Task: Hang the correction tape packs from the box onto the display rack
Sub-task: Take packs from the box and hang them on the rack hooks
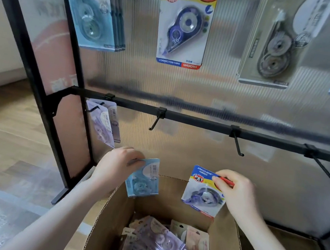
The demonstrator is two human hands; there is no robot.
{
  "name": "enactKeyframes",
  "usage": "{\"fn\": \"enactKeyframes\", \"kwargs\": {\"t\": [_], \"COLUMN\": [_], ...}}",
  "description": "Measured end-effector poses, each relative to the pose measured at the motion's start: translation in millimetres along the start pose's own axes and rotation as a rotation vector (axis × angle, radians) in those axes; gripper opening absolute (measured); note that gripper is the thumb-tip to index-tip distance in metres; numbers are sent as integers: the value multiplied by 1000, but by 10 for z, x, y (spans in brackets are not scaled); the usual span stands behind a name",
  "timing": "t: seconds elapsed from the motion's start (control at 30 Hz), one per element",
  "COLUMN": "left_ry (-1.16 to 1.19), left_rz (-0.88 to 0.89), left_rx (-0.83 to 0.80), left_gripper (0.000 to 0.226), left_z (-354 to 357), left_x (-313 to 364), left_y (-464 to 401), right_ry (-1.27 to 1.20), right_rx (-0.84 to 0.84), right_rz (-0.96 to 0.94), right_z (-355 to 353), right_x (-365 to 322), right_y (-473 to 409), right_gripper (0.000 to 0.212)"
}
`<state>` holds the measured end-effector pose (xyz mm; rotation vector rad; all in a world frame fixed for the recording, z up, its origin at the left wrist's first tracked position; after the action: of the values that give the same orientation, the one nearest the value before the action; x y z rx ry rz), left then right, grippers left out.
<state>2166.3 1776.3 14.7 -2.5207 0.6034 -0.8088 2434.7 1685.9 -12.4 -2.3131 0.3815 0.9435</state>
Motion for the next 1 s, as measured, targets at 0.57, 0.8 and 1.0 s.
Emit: {"fn": "enactKeyframes", "kwargs": {"t": [0.57, 0.8, 1.0], "left_ry": [-21, -53, -59], "left_rz": [43, 70, 69], "left_rx": [64, 81, 54], "left_gripper": [15, 10, 8], "left_z": [-600, -664, -617], "left_x": [-132, -341, -392], "left_y": [-245, -248, -243], "right_ry": [73, 27, 41], "right_rx": [-73, -119, -161], "right_rz": [-272, -329, -361], "right_z": [468, 779, 884], "right_x": [-1210, -1434, -1429], "right_y": [-553, -570, -563], "right_gripper": [23, 27, 30]}}
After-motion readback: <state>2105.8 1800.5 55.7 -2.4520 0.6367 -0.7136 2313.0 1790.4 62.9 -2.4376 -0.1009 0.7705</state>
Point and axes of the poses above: each hand's wrist, its own y-axis away from the middle knuckle, its own z-axis out of the palm, x = y × z, the point moved 2 cm from there along -y, towards the middle knuckle, and after that the axes turned 11 degrees about x, right-handed, at the moved point
